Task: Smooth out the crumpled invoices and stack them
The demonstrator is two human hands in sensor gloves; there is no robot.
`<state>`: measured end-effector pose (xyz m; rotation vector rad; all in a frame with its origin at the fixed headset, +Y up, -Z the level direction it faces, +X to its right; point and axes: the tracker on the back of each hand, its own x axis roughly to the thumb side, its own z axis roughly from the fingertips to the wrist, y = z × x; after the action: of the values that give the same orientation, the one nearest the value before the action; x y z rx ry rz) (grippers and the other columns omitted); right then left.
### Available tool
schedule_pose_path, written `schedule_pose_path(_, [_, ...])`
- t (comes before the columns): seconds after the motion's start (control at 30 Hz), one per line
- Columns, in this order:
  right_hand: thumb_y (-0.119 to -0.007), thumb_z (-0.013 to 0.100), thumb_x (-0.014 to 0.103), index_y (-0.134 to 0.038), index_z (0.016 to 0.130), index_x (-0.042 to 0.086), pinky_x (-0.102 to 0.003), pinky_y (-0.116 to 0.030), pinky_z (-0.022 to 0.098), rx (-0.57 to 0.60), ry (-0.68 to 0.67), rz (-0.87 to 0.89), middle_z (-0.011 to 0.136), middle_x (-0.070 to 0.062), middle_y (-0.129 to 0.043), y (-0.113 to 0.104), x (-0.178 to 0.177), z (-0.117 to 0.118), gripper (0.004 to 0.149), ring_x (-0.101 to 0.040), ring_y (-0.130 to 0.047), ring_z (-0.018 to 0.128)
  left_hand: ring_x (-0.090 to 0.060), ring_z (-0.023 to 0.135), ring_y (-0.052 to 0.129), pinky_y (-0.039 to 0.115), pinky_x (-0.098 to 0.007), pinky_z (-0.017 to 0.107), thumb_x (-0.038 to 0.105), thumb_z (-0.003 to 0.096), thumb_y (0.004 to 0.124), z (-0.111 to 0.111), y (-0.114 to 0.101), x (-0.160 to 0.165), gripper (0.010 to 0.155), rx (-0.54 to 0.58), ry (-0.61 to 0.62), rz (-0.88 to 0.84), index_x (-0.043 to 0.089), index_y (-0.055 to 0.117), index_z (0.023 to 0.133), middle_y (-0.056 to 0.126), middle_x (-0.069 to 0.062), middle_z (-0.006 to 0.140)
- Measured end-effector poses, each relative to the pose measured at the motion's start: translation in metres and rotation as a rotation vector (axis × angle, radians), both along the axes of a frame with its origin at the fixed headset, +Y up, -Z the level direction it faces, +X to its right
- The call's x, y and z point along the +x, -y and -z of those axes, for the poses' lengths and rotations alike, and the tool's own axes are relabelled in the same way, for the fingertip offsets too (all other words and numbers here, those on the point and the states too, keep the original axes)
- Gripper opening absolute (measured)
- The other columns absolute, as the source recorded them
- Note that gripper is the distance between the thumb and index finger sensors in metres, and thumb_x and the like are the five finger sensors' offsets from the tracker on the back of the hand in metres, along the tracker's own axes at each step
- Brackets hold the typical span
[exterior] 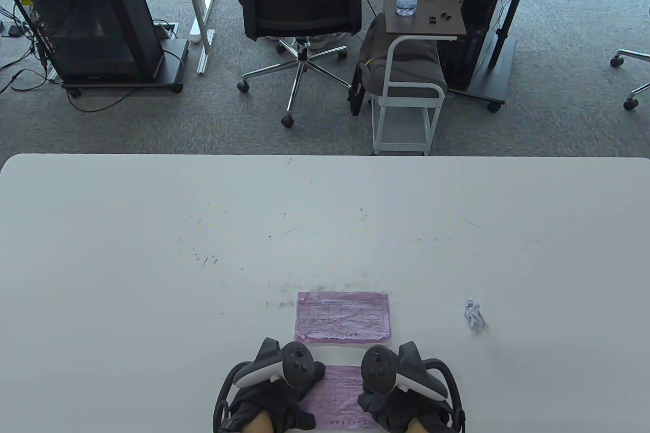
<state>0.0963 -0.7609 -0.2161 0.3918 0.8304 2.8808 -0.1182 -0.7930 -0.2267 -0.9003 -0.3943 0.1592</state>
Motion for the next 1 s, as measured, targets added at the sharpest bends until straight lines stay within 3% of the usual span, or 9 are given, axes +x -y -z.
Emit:
schedule_pose_path(0.17, [-0.078,0.054,0.046,-0.064,0.097,0.01,-0.055,-0.081,0.046,0.086,0.082,0.02,0.103,-0.025,-0.055,-0.012,0.02,0.003,0.057,-0.045,-0.07,0.082,-0.055,0.089,-0.016,0.015,-0.072,0.06,0.044,0.052,0.081,0.0,0.0,0.0,0.086,0.0,-0.002,-0.002,0.038,0.015,0.107,-0.016,-0.012,0.101])
schedule_pose_path(0.33, [-0.081,0.053,0.041,-0.041,0.103,0.009,-0.056,-0.079,0.048,0.112,0.179,0.105,0.107,-0.033,-0.038,-0.004,0.038,0.007,0.071,-0.053,-0.061,0.087,-0.055,0.088,-0.016,0.015,-0.073,0.06,0.044,0.0519,0.081,0.0,0.0,0.0,0.086,-0.001,-0.001,-0.002,0.038,0.015,0.107,-0.016,-0.012,0.1])
schedule_pose_path(0.47, [-0.082,0.052,0.038,-0.038,0.103,0.008,-0.051,-0.079,0.046,0.138,0.202,0.193,0.104,-0.03,-0.051,0.008,0.04,0.009,0.073,-0.048,-0.065,0.082,-0.055,0.089,-0.016,0.016,-0.073,0.06,0.044,0.052,0.081,0.0,0.0,0.0,0.086,0.0,0.001,-0.001,0.037,0.015,0.107,-0.016,-0.013,0.101])
schedule_pose_path(0.53, [-0.082,0.051,0.039,-0.038,0.103,0.007,-0.046,-0.082,0.043,0.194,0.158,0.149,0.101,-0.027,-0.059,0.009,0.04,0.011,0.075,-0.042,-0.071,0.077,-0.055,0.088,-0.016,0.015,-0.073,0.06,0.044,0.052,0.081,0.001,0.0,0.0,0.086,-0.002,0.0,-0.002,0.037,0.015,0.107,-0.016,-0.013,0.1])
schedule_pose_path(0.8, [-0.087,0.048,0.034,-0.041,0.102,0.002,-0.035,-0.084,0.035,0.161,0.175,0.117,0.086,-0.017,-0.068,0.016,0.031,0.01,0.078,-0.023,-0.083,0.057,-0.055,0.088,-0.016,0.016,-0.073,0.06,0.044,0.052,0.081,0.0,0.001,0.0,0.086,-0.001,0.001,-0.002,0.037,0.015,0.107,-0.016,-0.013,0.1])
schedule_pose_path(1.0, [-0.087,0.047,0.031,-0.054,0.098,0.006,-0.035,-0.087,0.03,0.181,0.166,0.111,0.072,-0.007,-0.081,0.016,0.027,0.008,0.066,-0.019,-0.089,0.049,-0.056,0.088,-0.016,0.016,-0.073,0.06,0.044,0.0518,0.081,0.0,0.001,0.0,0.086,0.0,0.0,-0.004,0.037,0.015,0.107,-0.016,-0.013,0.101])
